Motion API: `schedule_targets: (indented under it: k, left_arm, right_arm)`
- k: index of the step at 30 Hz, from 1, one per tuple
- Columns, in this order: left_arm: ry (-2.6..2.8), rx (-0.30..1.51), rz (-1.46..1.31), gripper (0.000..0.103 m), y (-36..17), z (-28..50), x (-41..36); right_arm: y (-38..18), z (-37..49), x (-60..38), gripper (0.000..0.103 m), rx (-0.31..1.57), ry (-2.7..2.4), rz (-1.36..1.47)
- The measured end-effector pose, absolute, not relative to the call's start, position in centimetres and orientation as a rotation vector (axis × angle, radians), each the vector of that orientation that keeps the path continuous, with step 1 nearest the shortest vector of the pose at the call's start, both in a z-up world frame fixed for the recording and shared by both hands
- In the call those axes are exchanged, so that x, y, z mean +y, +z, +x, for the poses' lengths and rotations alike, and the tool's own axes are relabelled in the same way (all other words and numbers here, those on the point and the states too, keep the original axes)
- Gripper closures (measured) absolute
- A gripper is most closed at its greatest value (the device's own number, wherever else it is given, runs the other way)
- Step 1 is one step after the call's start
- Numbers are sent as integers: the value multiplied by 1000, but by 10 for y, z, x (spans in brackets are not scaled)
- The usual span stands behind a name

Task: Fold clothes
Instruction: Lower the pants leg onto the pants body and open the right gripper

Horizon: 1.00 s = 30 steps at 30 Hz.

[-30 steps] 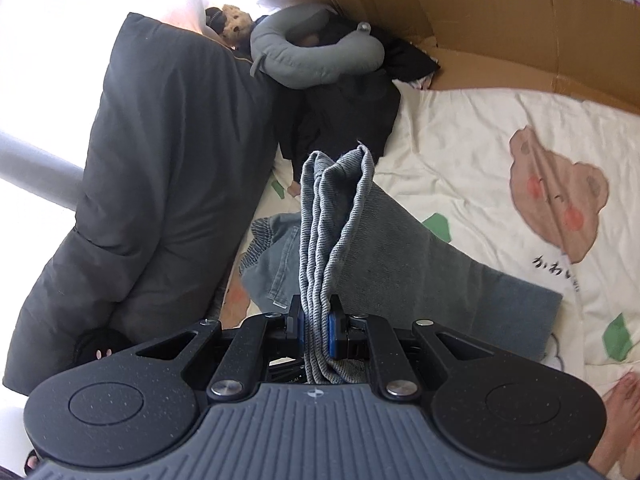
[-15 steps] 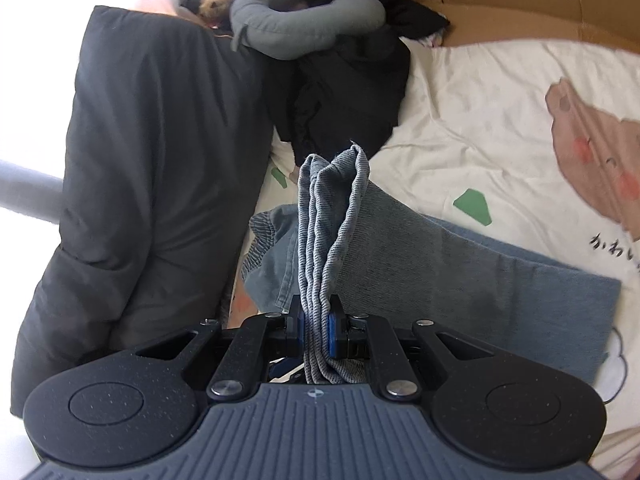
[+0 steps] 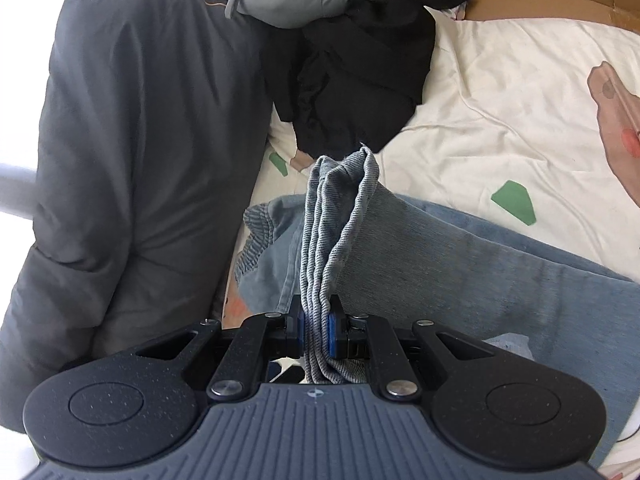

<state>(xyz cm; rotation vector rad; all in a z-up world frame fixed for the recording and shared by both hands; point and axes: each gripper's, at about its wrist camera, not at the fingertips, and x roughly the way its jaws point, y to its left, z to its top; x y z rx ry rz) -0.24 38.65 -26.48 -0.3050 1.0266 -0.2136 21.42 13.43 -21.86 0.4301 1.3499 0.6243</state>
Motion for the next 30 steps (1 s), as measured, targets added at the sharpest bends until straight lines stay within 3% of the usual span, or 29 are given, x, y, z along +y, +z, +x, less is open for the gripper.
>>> schedule_targets:
  k: [12,18,25,30]
  left_arm:
    - [-179,1008,-325,50,-265,-2,398]
    - [-164,1003,-328,50,-264,-3,401]
    - [-141,980,-351,49,-257,2,408]
    - [-149,975,-364,42,-254,8,404]
  right_arm:
    - [-229,233,174,93,1334,637,423]
    - [-237,236,195,82,1360,691,427]
    - [-209,240,187,75,1310,756,434]
    - [-209,236,156,74,1277,724,377]
